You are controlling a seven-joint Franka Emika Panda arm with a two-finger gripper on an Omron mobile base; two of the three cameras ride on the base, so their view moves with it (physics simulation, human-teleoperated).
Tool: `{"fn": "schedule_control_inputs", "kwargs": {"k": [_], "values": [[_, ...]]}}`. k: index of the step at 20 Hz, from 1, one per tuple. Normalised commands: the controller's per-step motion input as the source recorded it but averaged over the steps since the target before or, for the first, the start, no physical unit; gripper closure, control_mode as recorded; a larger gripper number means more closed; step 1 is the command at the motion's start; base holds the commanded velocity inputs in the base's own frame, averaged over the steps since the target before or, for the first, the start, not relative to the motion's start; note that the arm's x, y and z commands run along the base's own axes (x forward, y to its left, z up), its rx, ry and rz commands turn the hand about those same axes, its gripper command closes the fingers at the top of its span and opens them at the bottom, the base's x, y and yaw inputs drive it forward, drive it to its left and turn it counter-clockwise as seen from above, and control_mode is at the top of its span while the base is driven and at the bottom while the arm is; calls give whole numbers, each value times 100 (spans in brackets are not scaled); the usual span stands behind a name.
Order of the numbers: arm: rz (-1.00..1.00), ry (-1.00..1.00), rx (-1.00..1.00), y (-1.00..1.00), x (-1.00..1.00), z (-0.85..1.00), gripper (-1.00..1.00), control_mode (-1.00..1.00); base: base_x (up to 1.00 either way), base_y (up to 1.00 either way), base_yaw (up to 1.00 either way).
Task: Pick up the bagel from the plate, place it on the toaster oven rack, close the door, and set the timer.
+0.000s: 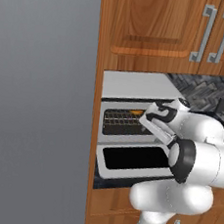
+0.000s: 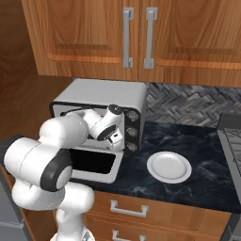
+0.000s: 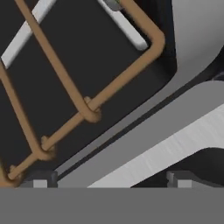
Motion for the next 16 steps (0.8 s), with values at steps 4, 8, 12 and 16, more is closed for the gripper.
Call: {"fn": "schedule_control_inputs", "kwargs": {"k": [4,8,12,16], "values": [[0,-3,0,-9,-94,0,-100,-100,0,0,0],[0,-5,0,-3,-100,0,-100,-100,0,0,0],[0,-7,0,-16,-99,15,-100,-100,0,0,0],[0,-1,0,-37,-82,19,-100,-100,0,0,0]]}}
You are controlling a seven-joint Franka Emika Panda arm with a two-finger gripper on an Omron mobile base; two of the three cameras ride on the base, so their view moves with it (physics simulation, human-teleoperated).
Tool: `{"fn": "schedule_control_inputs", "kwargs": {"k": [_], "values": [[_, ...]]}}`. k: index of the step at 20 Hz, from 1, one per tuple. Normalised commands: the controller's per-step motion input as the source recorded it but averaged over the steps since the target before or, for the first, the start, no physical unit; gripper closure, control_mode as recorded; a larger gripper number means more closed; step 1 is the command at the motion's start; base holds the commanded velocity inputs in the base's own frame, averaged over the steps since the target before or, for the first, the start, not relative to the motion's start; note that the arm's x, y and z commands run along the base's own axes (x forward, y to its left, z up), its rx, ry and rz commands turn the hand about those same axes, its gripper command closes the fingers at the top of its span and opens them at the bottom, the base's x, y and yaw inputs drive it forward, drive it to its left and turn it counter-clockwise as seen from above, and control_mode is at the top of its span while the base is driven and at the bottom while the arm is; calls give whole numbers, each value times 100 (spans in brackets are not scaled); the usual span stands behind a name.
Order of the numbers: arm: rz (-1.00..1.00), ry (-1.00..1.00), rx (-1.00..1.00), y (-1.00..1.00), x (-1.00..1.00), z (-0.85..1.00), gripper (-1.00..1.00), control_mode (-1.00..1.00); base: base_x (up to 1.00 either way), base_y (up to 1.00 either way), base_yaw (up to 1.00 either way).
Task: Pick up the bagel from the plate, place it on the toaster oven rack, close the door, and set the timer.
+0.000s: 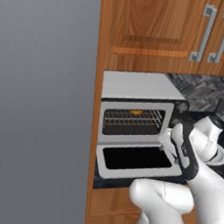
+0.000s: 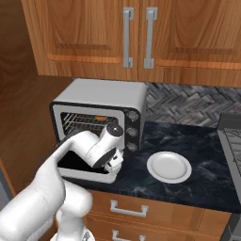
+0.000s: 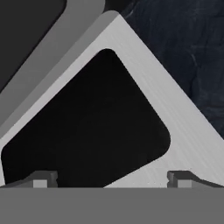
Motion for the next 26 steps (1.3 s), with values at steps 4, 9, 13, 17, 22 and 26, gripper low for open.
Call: {"fn": "schedule_control_inputs", "kwargs": {"k": [4,9,13,17,22,26], "values": [[0,0,0,-51,-72,4,-100,-100,0,0,0],[0,0,0,-50,-50,0,-100,-100,0,0,0],[0,0,0,-42,-37,0,-100,-100,0,0,0],[0,0,0,-26,-4,0,-100,-100,0,0,0],[0,0,0,-3,14,0,-100,-100,0,0,0],[0,0,0,0,31,0,-100,-100,0,0,0]]}}
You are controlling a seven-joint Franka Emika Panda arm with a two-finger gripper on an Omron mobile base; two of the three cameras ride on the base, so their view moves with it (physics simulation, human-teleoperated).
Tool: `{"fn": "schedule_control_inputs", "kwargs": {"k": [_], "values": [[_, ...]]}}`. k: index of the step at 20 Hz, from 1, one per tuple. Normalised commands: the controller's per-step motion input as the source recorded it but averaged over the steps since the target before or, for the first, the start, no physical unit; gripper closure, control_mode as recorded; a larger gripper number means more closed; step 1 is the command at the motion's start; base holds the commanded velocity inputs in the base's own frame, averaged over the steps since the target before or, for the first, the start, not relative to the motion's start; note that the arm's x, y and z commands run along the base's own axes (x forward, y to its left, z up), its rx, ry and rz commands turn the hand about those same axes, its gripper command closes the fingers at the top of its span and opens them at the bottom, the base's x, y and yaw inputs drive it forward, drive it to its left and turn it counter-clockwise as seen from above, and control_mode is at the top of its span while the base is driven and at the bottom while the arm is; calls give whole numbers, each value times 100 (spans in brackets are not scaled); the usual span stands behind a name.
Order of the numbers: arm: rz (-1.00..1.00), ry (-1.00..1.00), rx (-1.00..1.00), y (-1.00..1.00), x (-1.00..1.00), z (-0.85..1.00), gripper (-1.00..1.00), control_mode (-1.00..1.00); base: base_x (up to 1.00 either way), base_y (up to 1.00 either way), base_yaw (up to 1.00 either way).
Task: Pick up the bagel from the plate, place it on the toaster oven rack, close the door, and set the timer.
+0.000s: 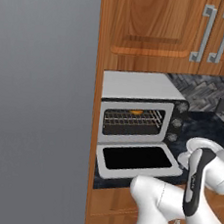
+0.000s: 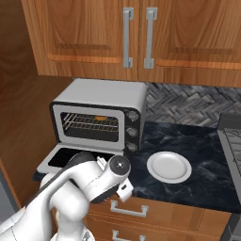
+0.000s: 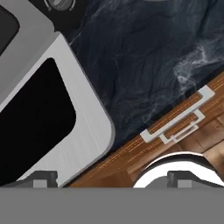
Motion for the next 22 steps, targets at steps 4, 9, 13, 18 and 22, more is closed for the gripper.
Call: {"fn": "schedule_control_inputs", "kwargs": {"k": [4,9,13,18,22], "values": [[0,0,0,0,27,-3,-100,-100,0,0,0],[0,0,0,2,8,-16,-100,-100,0,0,0],[0,0,0,8,0,-11,-100,-100,0,0,0],[0,0,3,21,6,-3,-100,-100,0,0,0],[0,0,5,24,22,-5,-100,-100,0,0,0]]}}
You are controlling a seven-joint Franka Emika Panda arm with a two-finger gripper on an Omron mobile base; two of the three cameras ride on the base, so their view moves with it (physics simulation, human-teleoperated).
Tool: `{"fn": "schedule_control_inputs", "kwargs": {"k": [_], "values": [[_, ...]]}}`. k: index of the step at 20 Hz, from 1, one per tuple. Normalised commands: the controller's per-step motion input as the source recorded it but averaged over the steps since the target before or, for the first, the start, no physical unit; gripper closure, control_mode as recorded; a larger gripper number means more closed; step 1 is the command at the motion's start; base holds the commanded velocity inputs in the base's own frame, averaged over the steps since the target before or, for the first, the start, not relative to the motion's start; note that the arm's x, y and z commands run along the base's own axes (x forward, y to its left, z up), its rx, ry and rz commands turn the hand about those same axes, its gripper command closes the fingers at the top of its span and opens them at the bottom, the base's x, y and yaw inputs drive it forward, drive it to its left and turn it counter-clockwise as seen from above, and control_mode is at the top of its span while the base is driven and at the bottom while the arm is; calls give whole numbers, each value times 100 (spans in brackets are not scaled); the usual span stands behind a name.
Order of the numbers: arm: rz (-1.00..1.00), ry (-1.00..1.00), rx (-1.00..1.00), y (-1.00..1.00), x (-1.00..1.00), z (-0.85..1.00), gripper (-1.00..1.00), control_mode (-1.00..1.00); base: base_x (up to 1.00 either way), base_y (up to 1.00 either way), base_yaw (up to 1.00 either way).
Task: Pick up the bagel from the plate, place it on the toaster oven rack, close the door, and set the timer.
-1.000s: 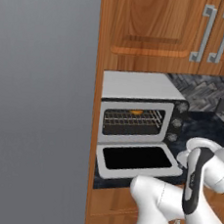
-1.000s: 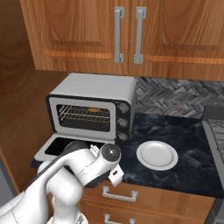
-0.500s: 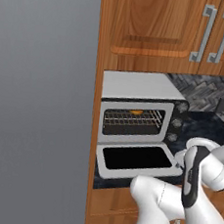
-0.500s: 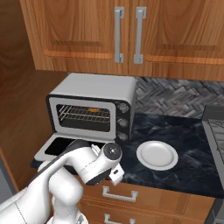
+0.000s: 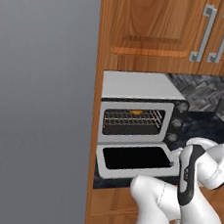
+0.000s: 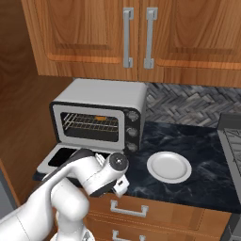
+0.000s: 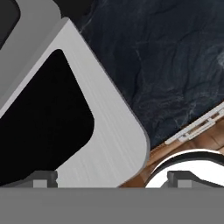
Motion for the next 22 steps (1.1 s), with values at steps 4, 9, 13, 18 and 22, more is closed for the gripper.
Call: {"fn": "schedule_control_inputs", "kwargs": {"k": [4,9,13,18,22], "values": [[0,1,4,13,17,-20,-100,-100,0,0,0],[-1,7,4,3,12,-32,-100,-100,0,0,0],[-3,8,5,0,3,-34,-100,-100,0,0,0],[-1,4,7,8,8,-12,-100,-100,0,0,0],[0,0,10,21,25,0,-100,-100,0,0,0]]}}
